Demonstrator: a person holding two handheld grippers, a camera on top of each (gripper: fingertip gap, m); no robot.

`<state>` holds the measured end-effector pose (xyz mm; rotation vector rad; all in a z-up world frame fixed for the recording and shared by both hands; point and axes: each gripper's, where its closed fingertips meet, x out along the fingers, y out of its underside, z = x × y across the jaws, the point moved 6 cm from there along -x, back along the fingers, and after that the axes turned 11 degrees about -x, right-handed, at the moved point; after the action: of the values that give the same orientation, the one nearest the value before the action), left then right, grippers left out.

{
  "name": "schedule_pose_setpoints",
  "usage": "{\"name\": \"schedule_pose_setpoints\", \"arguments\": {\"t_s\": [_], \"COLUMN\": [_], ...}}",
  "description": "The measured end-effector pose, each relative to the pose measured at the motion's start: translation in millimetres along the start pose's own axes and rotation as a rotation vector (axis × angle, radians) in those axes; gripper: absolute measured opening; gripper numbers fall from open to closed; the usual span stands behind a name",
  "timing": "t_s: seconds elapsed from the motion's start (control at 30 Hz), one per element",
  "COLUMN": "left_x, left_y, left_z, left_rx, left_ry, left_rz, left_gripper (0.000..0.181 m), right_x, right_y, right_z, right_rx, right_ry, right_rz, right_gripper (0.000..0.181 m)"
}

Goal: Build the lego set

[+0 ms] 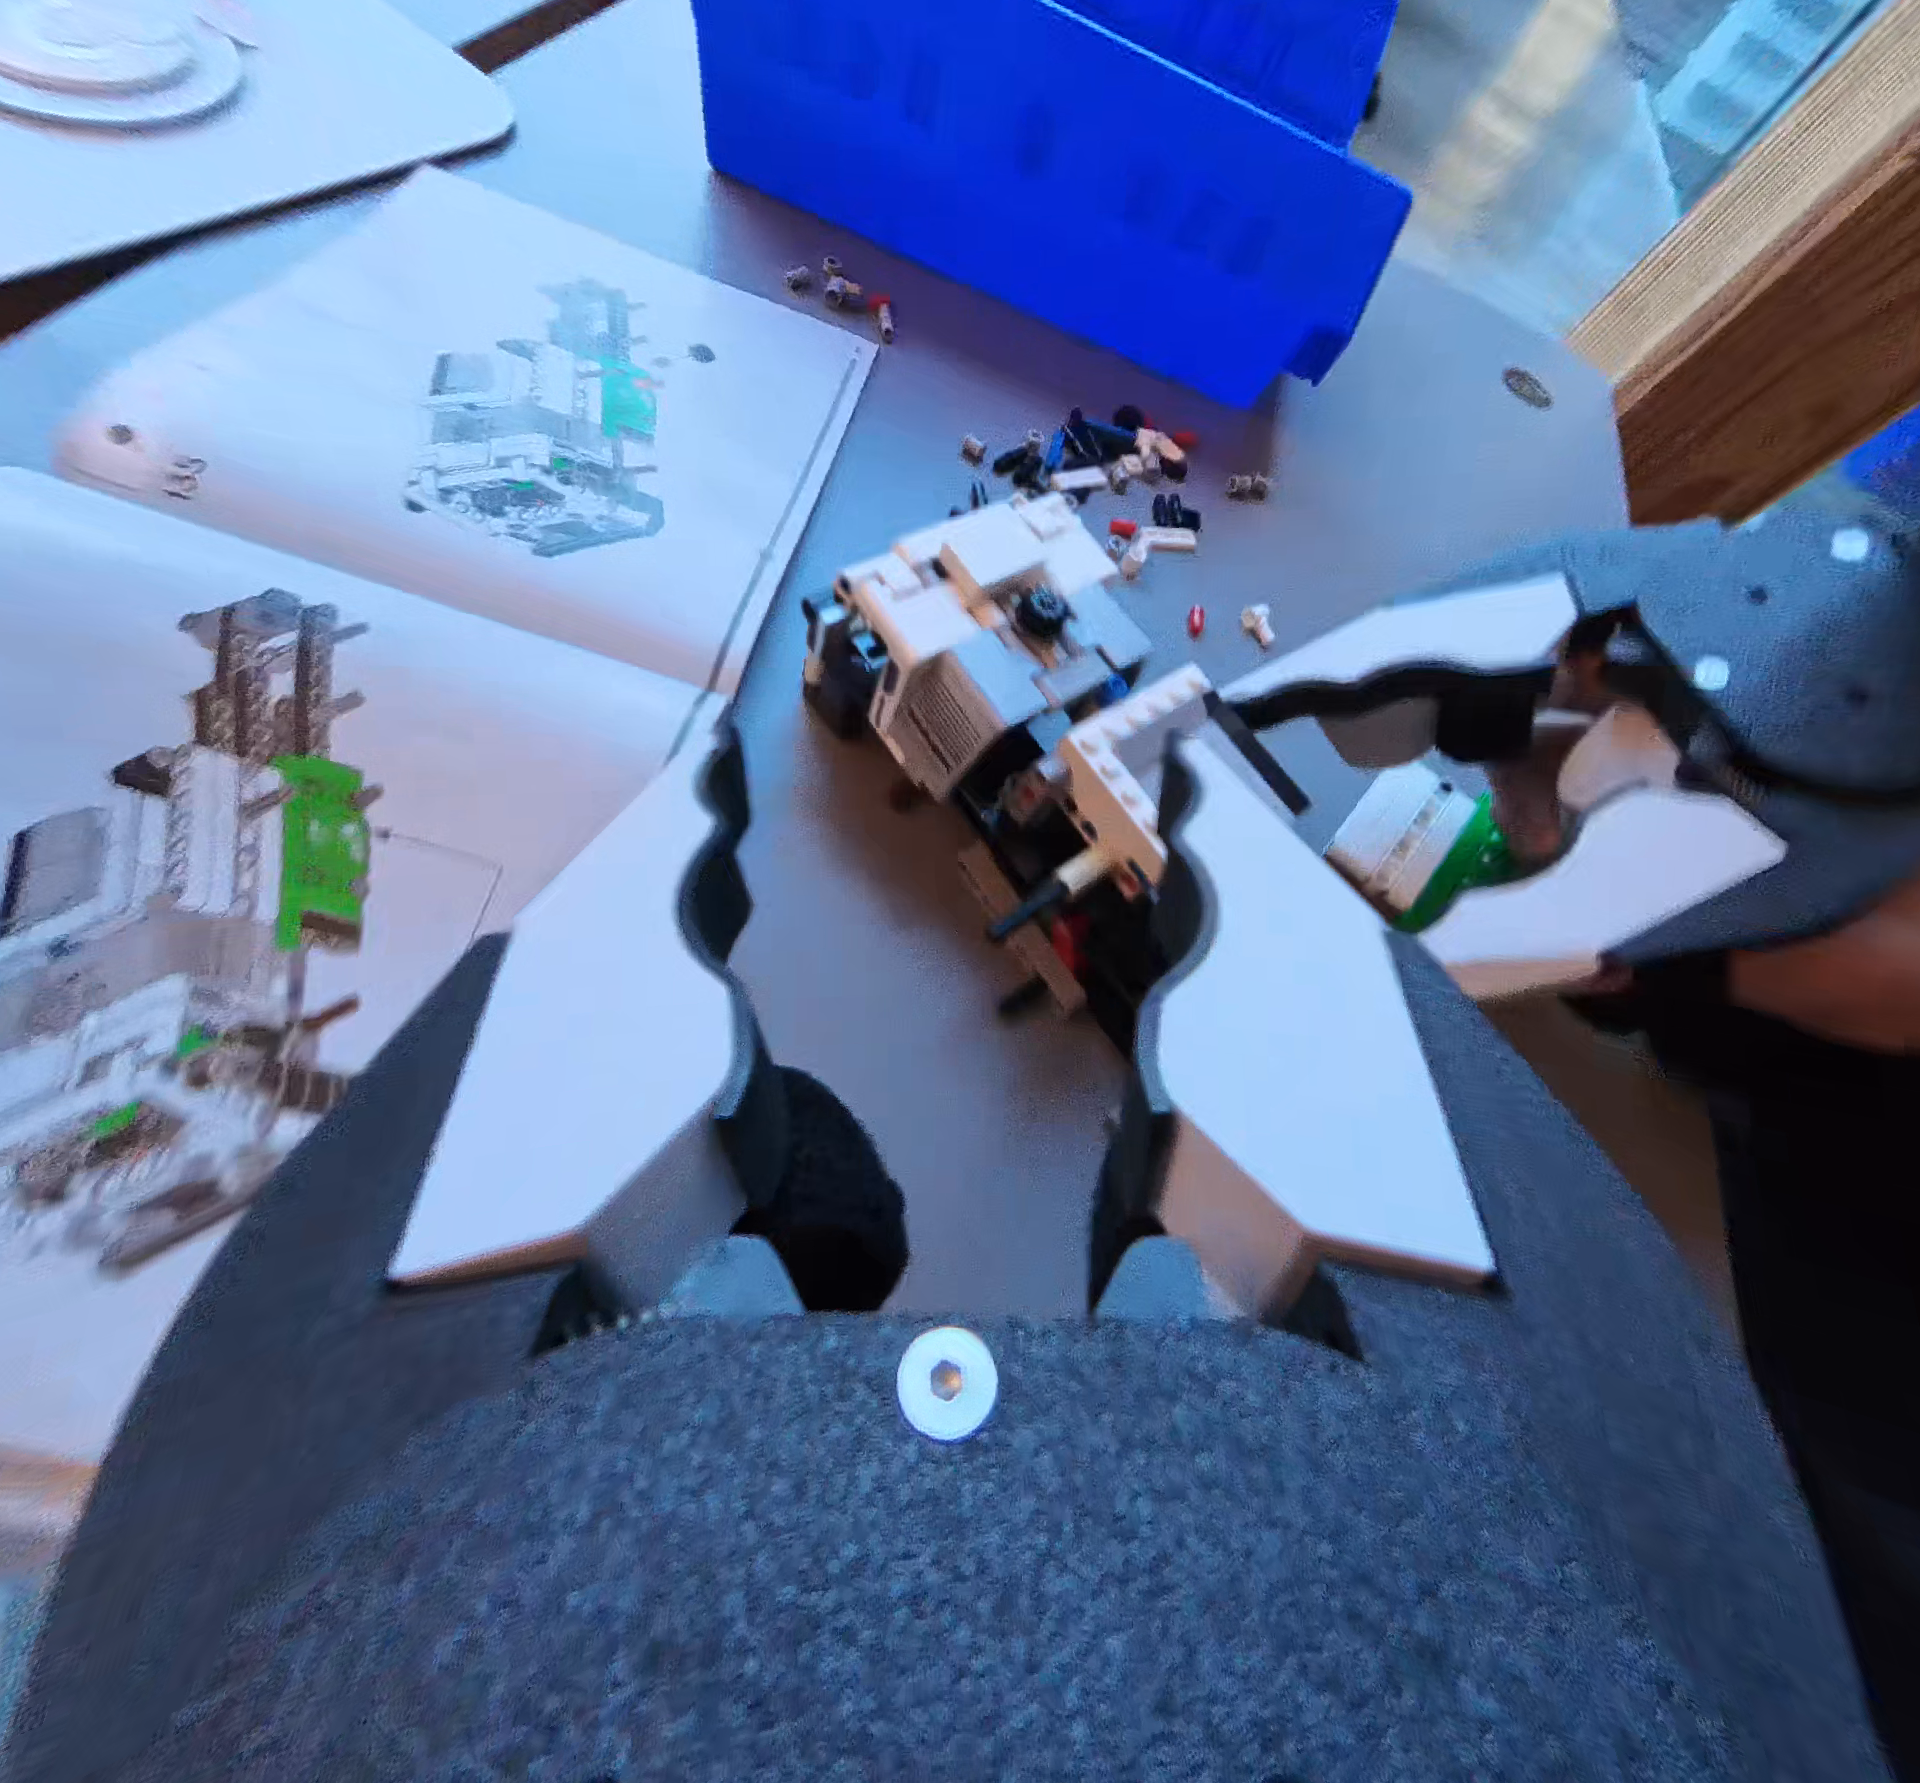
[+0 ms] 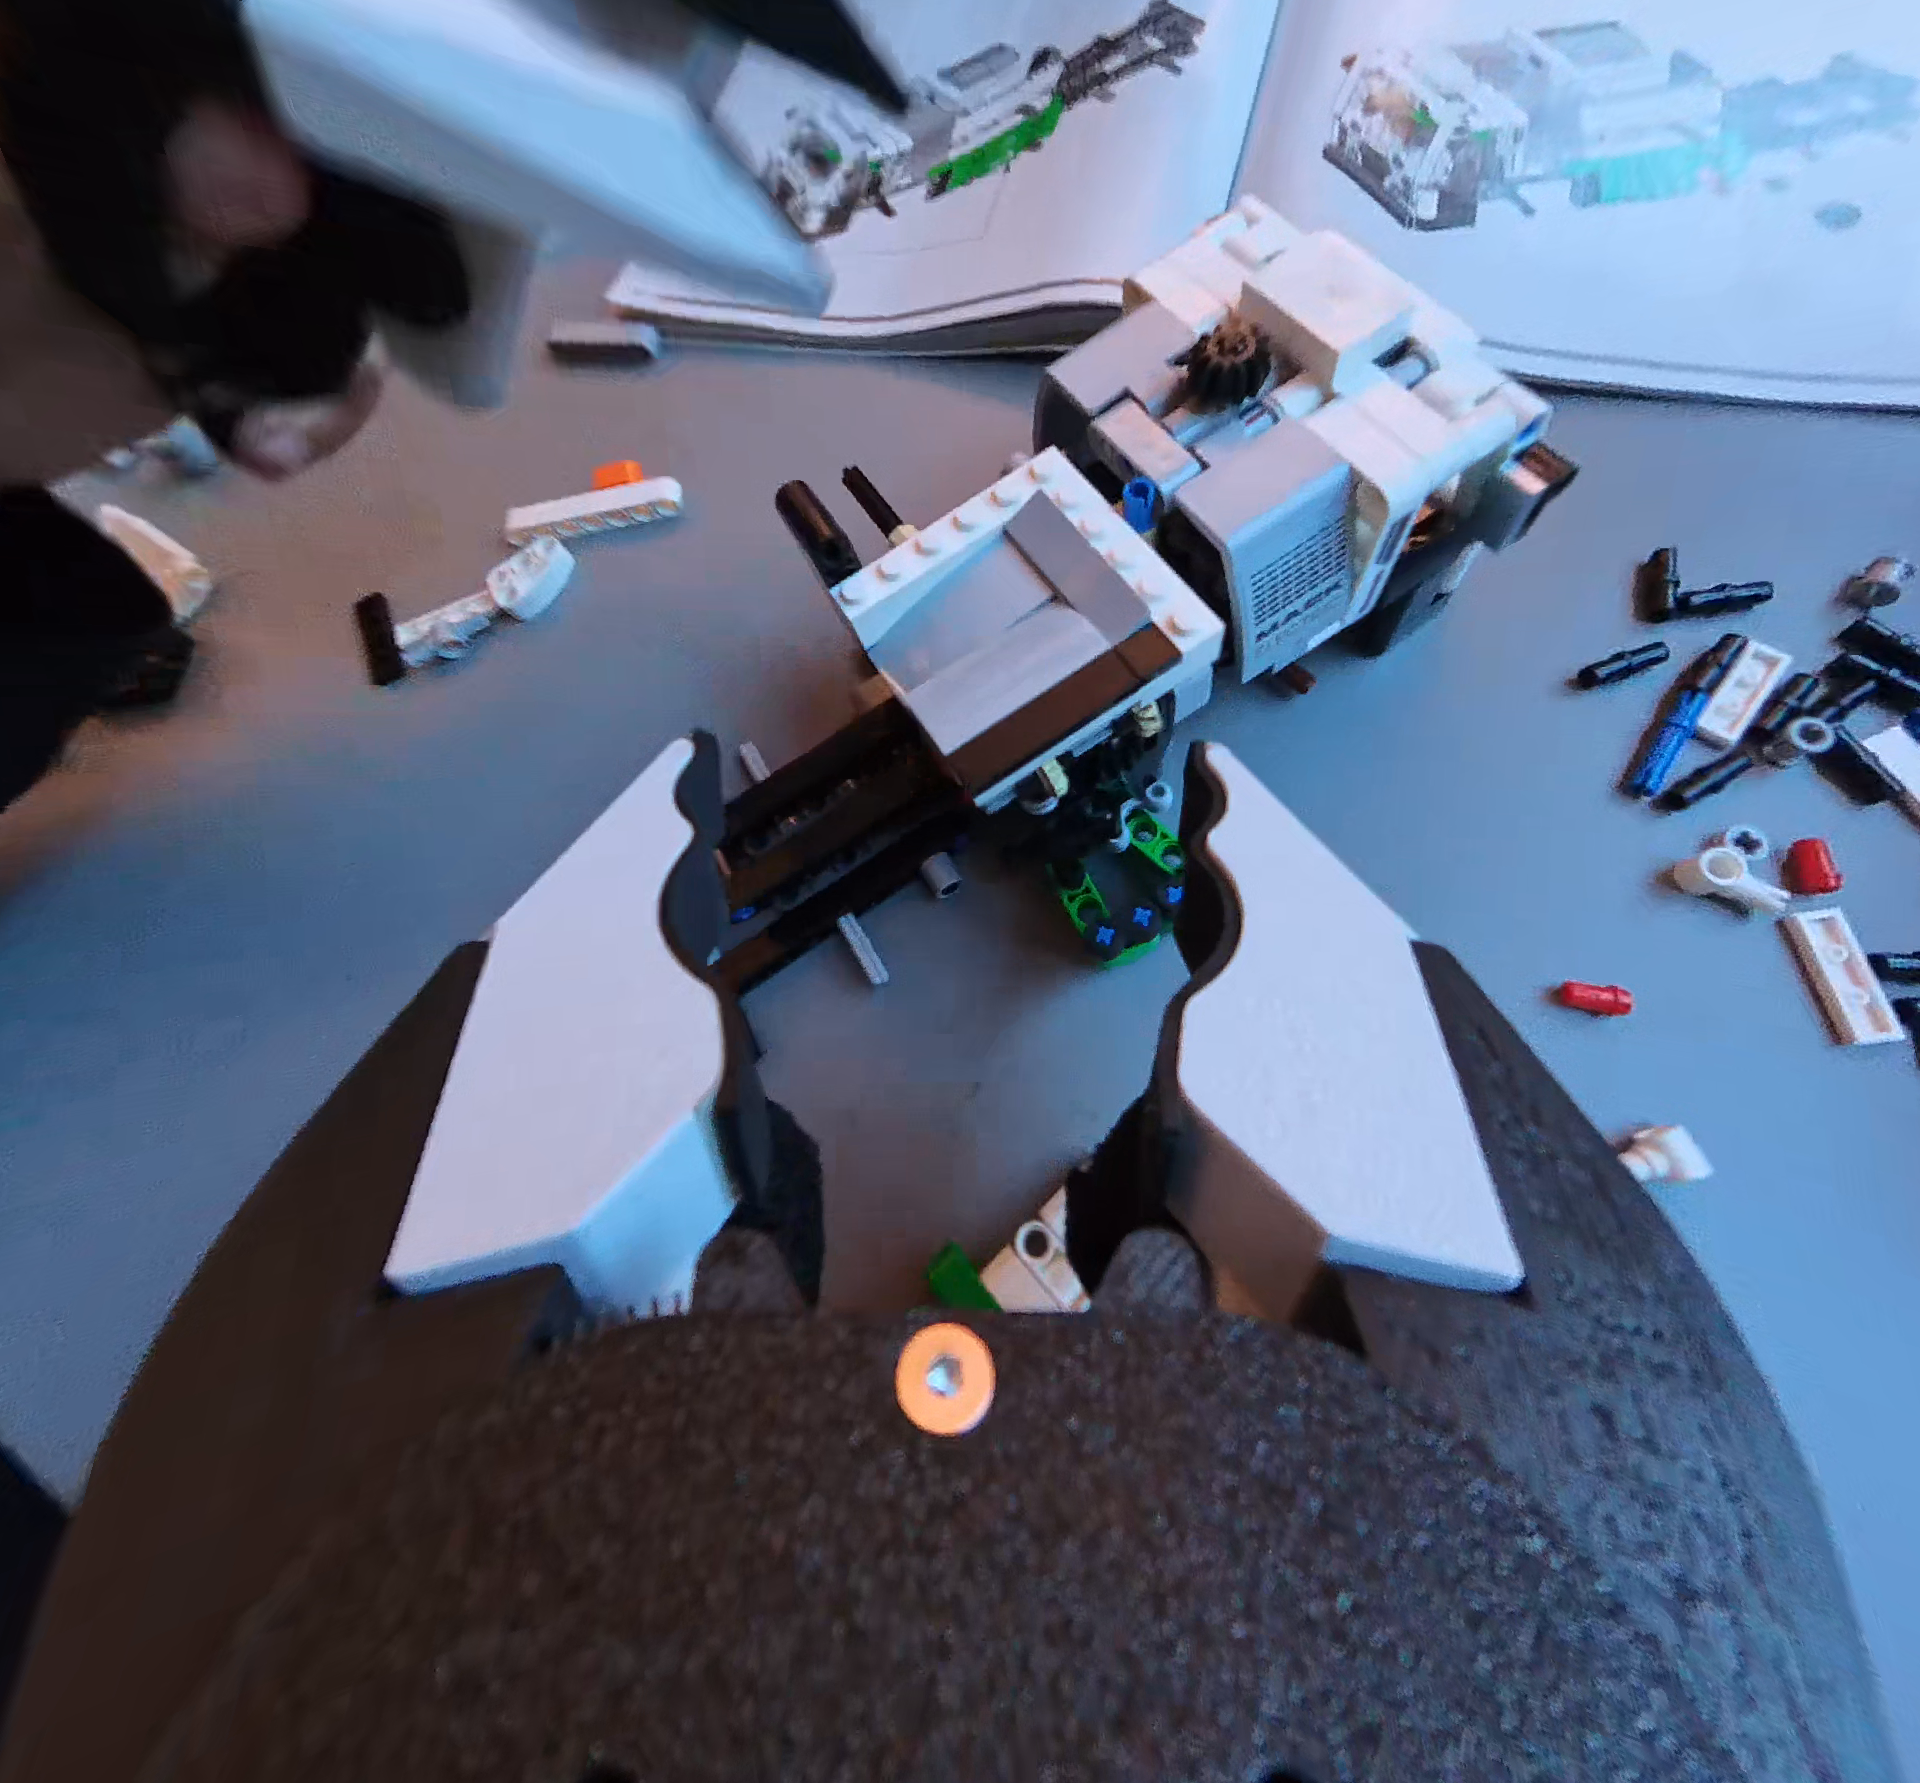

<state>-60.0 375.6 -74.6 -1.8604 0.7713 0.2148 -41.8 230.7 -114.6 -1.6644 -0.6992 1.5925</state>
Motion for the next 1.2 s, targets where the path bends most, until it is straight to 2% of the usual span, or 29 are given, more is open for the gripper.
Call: {"name": "schedule_pose_setpoints", "arguments": {"t_s": [0.03,0.1,0.2,0.27,0.37,0.43,0.5,0.63,0.8,0.93,1.07,1.2], "left_x": [9,26,49,61,69,75,75,64,41,14,-15,-34], "left_y": [-6,-16,-23,-24,-25,-16,-16,-19,-23,-20,-9,10], "left_z": [5,12,27,32,17,14,14,13,10,14,19,22], "left_rx": [-0.028,-0.054,-0.001,0.023,0.026,0.022,-0.008,-0.042,-0.034,-0.051,-0.111,-0.185], "left_ry": [0.031,0.075,0.052,0.079,0.245,0.280,0.294,0.299,0.255,0.204,0.133,0.003], "left_rz": [0.019,0.048,0.075,0.094,0.102,0.175,0.170,0.158,0.108,0.036,-0.068,-0.191], "left_gripper": [0.090,0.092,0.095,0.089,0.080,0.073,0.070,0.072,0.074,0.074,0.075,0.076], "right_x": [3,7,11,13,13,11,11,10,10,14,29,47], "right_y": [1,1,0,1,1,2,2,-1,-12,-24,-34,-48], "right_z": [0,-2,-3,-5,-10,-14,-16,-17,-15,-16,-20,-24], "right_rx": [-0.017,-0.052,-0.082,-0.102,-0.117,-0.118,-0.118,-0.106,-0.075,-0.207,-0.366,-0.498], "right_ry": [0.022,0.066,0.091,0.100,0.101,0.088,0.056,-0.012,-0.181,-0.311,-0.515,-0.700], "right_rz": [0.013,0.022,0.019,0.032,0.027,0.008,-0.002,-0.007,-0.068,-0.050,0.000,0.054], "right_gripper": [0.086,0.086,0.079,0.076,0.066,0.055,0.055,0.051,0.052,0.052,0.048,0.047]}}
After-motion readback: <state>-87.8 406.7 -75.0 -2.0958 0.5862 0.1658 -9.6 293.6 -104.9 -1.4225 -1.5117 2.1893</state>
